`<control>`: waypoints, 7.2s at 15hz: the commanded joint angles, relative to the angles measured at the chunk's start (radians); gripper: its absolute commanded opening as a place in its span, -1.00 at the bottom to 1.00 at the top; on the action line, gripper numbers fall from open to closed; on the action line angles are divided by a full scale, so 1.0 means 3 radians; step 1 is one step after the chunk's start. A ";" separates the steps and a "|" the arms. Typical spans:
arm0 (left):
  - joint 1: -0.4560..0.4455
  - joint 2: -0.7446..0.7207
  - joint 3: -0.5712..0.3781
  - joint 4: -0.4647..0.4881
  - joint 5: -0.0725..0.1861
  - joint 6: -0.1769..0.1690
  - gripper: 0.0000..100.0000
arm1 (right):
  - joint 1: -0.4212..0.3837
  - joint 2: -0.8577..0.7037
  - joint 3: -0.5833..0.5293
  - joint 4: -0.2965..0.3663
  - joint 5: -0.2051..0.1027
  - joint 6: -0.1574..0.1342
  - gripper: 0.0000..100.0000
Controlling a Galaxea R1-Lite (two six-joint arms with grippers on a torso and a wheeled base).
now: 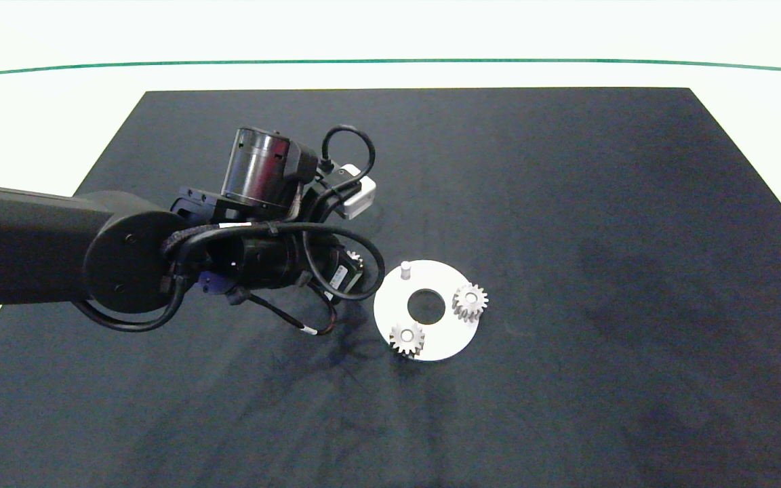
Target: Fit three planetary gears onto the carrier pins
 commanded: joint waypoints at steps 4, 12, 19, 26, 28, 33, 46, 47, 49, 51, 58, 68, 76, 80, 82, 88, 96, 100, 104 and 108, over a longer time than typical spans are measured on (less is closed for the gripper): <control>0.0054 0.0015 0.0032 -0.0008 0.0003 -0.0011 1.00 | 0.0002 0.0021 0.0002 0.0014 -0.0005 -0.0004 1.00; 0.0100 0.0050 0.0125 -0.0023 -0.0028 -0.0047 1.00 | 0.0002 0.0021 0.0007 0.0009 -0.0010 -0.0004 1.00; 0.0115 0.0153 0.0125 -0.0069 -0.0084 -0.0052 1.00 | 0.0002 0.0026 0.0007 0.0014 -0.0010 -0.0004 1.00; 0.0095 0.0204 0.0109 -0.0151 -0.0079 -0.0052 0.92 | 0.0002 0.0041 0.0007 0.0009 -0.0010 -0.0004 1.00; 0.0095 0.0209 0.0104 -0.0151 -0.0079 -0.0052 0.83 | 0.0002 0.0041 0.0007 0.0009 -0.0010 0.0001 1.00; 0.0105 0.0204 0.0089 -0.0151 -0.0074 -0.0052 0.62 | 0.0002 0.0046 0.0007 0.0009 -0.0005 0.0001 1.00; 0.0115 0.0199 0.0094 -0.0151 -0.0084 -0.0052 0.11 | 0.0002 0.0077 0.0007 0.0009 0.0000 0.0001 1.00; 0.0110 0.0199 0.0084 -0.0156 -0.0084 -0.0052 0.08 | 0.0002 0.0077 0.0007 0.0009 0.0000 0.0001 1.00; 0.0105 0.0199 0.0053 -0.0151 -0.0079 -0.0052 -0.01 | 0.0002 0.0097 0.0007 0.0009 0.0000 0.0001 1.00; 0.0105 0.0199 0.0058 -0.0151 -0.0079 -0.0052 -0.10 | 0.0002 0.0092 0.0007 0.0009 0.0000 0.0001 1.00; 0.0105 0.0209 0.0089 -0.0151 -0.0084 -0.0052 -0.37 | 0.0002 0.0092 0.0002 0.0009 0.0000 0.0001 1.00; 0.0105 0.0209 0.0114 -0.0146 -0.0084 -0.0047 -0.76 | 0.0002 0.0092 -0.0003 0.0009 -0.0005 0.0006 1.00; 0.0085 0.0199 0.0186 -0.0146 -0.0089 -0.0052 -0.98 | 0.0002 0.0092 -0.0003 0.0009 0.0000 0.0006 1.00; 0.0090 0.0178 0.0114 -0.0141 -0.0089 -0.0032 -0.98 | 0.0002 0.0092 -0.0003 0.0009 -0.0005 0.0006 1.00; 0.0100 0.0158 0.0104 -0.0141 -0.0089 -0.0027 -0.98 | 0.0002 0.0092 -0.0008 0.0009 -0.0005 0.0006 1.00; 0.0085 0.0066 -0.0121 0.0002 -0.0084 -0.0006 -0.98 | 0.0002 0.0087 -0.0008 0.0009 -0.0005 0.0006 1.00; -0.0181 -0.0037 -0.0121 0.0069 -0.0063 -0.0027 -0.98 | 0.0002 0.0087 -0.0024 0.0009 -0.0015 0.0001 1.00; -0.0304 -0.0031 -0.0146 0.0074 -0.0058 -0.0027 -0.98 | 0.0002 0.0092 -0.0034 0.0009 -0.0015 -0.0009 1.00; -0.0432 0.0004 -0.0177 0.0074 -0.0053 -0.0032 -0.98 | 0.0002 0.0092 -0.0034 0.0003 -0.0010 -0.0015 1.00; -0.0524 0.0055 -0.0223 0.0074 -0.0002 -0.0042 -0.98 | 0.0002 0.0092 -0.0039 -0.0002 -0.0010 -0.0015 1.00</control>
